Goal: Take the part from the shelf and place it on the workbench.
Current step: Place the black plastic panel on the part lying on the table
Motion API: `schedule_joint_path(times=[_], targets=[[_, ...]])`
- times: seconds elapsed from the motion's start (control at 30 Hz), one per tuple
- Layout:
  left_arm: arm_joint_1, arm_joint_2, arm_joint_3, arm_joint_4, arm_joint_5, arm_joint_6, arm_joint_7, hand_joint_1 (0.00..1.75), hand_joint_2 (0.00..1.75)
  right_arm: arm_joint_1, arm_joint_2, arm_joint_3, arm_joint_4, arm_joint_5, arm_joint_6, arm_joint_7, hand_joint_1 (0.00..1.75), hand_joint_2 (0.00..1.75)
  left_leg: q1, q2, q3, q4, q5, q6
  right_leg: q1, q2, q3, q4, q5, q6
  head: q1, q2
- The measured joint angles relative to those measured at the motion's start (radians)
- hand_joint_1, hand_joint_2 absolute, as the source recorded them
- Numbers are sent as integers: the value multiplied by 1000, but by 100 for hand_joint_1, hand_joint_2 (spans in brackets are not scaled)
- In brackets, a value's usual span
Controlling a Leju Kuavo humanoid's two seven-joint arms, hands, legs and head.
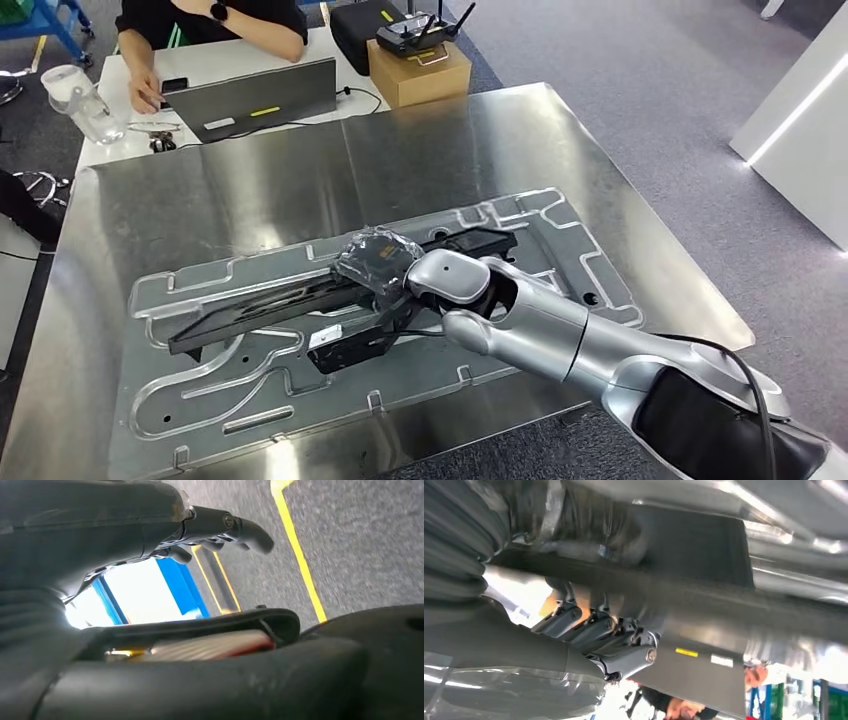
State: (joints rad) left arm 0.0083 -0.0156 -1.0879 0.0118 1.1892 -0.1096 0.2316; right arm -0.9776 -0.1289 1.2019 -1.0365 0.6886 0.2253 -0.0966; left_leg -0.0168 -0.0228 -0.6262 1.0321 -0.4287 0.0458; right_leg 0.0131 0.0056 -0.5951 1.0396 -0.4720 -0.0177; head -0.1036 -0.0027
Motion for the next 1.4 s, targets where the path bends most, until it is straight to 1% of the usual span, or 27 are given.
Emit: schedule_joint_path(times=[0.03, 0.1, 0.27, 0.57, 0.83, 0.97, 1.0, 1.07, 1.1, 1.13, 1.17, 1.2, 1.27, 1.3, 1.33, 1.37, 1.4], targets=[[0, 0, 3, 0, 2, 0, 2, 0, 87, 9, 1, 1, 0, 0, -2, -2, 0, 0, 0, 1, 3, -1, -1, -1, 0, 1, 2, -1, -1, 3, 0, 0], [0, 0, 9, 0, 5, -1, 5, 0, 0, 25, 2, 2, 0, 0, -5, -5, 0, 0, 1, 1, 6, -3, -1, -1, -1, 1, 4, 0, -2, 2, 0, 0], [0, 0, 18, 0, 9, -2, 3, 0, 0, 44, 2, 2, 0, 0, -9, -9, 0, 0, 1, 1, 8, -5, 0, -3, -1, 1, 4, 0, -2, 1, 0, 0], [1, -2, 18, 0, 5, -5, 3, 0, 0, 46, 0, 2, -22, -5, -10, -14, 0, 0, 1, 1, 8, -6, 0, -3, -1, 1, 5, 0, -3, 0, 0, 0], [1, -2, 18, 0, -5, -21, 6, 0, 0, 38, -3, 1, -101, -16, 3, -3, 0, 0, -1, 1, 8, -6, 0, -4, -3, 1, 5, -1, -3, 0, 0, 0], [0, -3, 18, 0, -7, -28, 16, 0, 0, 26, -3, -10, -176, -36, -7, 17, 0, 0, -2, 1, 8, -6, 0, -4, -4, 1, 5, -1, -3, 0, 0, 0], [0, -3, 18, 0, -7, -28, 16, 0, 0, 23, -3, -17, -201, -41, -10, 24, 0, 0, -3, 1, 8, -5, -1, -3, -5, 1, 5, -2, -2, 1, 0, 0], [1, -4, 18, 0, -7, -28, 18, 0, 0, 21, -3, -35, -250, -46, -13, 35, 0, 0, -6, 1, 9, -7, 1, 5, -8, 1, 7, -7, 2, 9, 0, 0], [1, -6, 18, 0, -7, -29, 20, 0, 0, 20, -4, -44, -274, -45, -13, 40, 0, 0, -4, 3, 14, -15, 7, 10, -8, 2, 10, -7, 1, 15, 0, 0], [1, -7, 18, 0, -7, -31, 22, 0, 0, 19, -5, -51, -295, -43, -12, 43, 0, 0, -3, 5, 19, -26, 14, 16, -8, 2, 9, 0, -8, 20, 0, 0], [1, -8, 18, 0, -7, -32, 23, 0, 0, 17, -6, -57, -313, -41, -12, 46, 0, 0, 1, 8, 23, -37, 21, 20, -8, 1, 0, 23, -29, 22, 0, 0], [1, -9, 18, 0, -7, -34, 25, 0, 0, 17, -8, -61, -327, -39, -11, 48, 0, 0, 3, 10, 24, -45, 26, 22, -9, 1, -17, 68, -63, 23, 0, 0], [1, -10, 18, 0, -7, -35, 25, 0, 0, 20, -10, -62, -343, -38, -10, 50, 0, 0, 3, 13, 19, -44, 29, 24, -14, 0, -69, 192, -133, 28, 0, 0], [1, -10, 18, 0, -7, -35, 26, 0, 0, 24, -12, -62, -348, -37, -9, 50, 0, 0, 3, 14, 14, -41, 30, 22, -17, 0, -88, 241, -152, 30, 1, 0], [1, -10, 18, 0, -7, -35, 26, 0, 0, 26, -14, -62, -352, -37, -9, 50, 0, 0, 3, 15, 9, -37, 31, 21, -21, 0, -92, 259, -153, 33, 1, 0], [1, -11, 18, 0, -7, -35, 27, 0, 0, 27, -15, -63, -357, -36, -9, 50, 0, 0, 4, 15, 4, -32, 33, 18, -25, -1, -76, 236, -134, 35, 0, 0], [1, -11, 18, 0, -6, -36, 29, 0, 0, 27, -17, -63, -361, -35, -9, 50, 0, 0, 5, 15, -2, -25, 33, 15, -29, -1, -40, 177, -103, 37, 0, 0]])
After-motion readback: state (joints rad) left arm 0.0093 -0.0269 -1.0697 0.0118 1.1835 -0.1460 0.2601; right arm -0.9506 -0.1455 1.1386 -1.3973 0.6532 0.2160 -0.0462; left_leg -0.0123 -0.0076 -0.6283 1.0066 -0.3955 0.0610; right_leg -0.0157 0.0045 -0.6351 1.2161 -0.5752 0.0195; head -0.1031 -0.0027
